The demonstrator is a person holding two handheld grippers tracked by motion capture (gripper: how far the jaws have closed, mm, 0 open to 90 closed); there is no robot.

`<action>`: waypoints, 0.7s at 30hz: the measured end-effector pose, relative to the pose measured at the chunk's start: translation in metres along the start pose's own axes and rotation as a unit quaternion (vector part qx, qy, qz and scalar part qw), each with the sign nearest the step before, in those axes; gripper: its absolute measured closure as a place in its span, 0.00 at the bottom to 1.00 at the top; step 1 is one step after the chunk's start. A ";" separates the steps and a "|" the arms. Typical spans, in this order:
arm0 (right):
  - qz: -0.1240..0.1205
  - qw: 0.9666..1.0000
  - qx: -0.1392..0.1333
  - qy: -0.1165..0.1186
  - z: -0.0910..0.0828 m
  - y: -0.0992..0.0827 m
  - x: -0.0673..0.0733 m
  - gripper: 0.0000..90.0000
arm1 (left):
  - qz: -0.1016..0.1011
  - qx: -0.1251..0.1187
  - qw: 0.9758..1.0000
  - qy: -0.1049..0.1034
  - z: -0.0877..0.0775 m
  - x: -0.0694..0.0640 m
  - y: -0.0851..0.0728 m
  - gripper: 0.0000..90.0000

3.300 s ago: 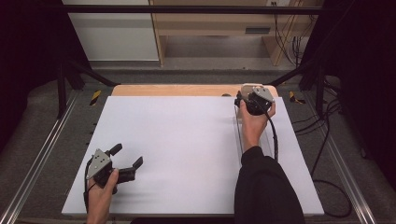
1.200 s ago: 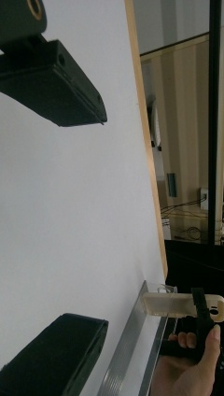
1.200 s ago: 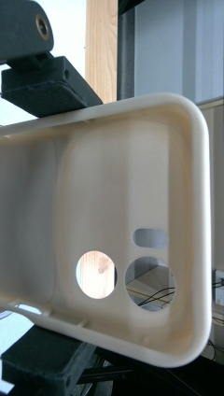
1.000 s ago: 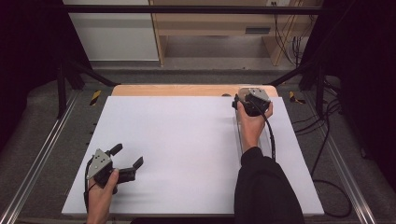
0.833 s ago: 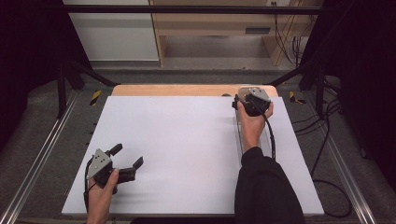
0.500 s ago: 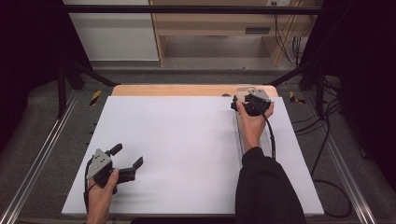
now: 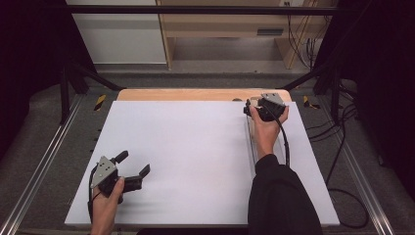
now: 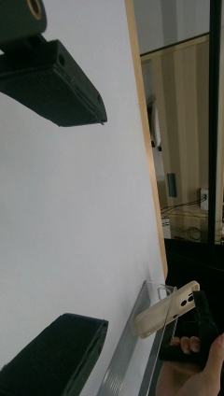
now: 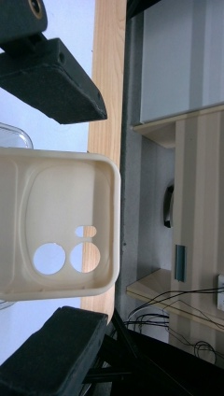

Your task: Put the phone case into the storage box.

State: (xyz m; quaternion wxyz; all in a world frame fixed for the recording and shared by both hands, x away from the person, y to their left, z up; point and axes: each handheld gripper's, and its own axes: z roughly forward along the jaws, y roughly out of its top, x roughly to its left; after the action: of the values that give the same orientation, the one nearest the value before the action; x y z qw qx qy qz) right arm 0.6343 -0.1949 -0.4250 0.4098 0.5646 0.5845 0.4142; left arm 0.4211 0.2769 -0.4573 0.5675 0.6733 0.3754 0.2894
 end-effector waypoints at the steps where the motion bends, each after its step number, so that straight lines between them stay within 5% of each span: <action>1: -0.002 1.000 0.000 0.000 0.000 0.000 0.000 0.05 | 0.000 0.000 1.000 0.000 0.000 0.000 0.000 0.02; 21: -0.012 1.000 0.013 0.022 -0.019 0.014 0.004 0.05 | 0.004 0.001 1.000 0.000 0.000 0.000 0.001 0.02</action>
State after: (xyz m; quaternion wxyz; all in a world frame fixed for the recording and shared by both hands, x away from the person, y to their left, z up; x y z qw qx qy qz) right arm 0.6202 -0.1912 -0.4058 0.3946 0.5537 0.6055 0.4136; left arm 0.4213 0.2768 -0.4567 0.5654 0.6756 0.3730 0.2911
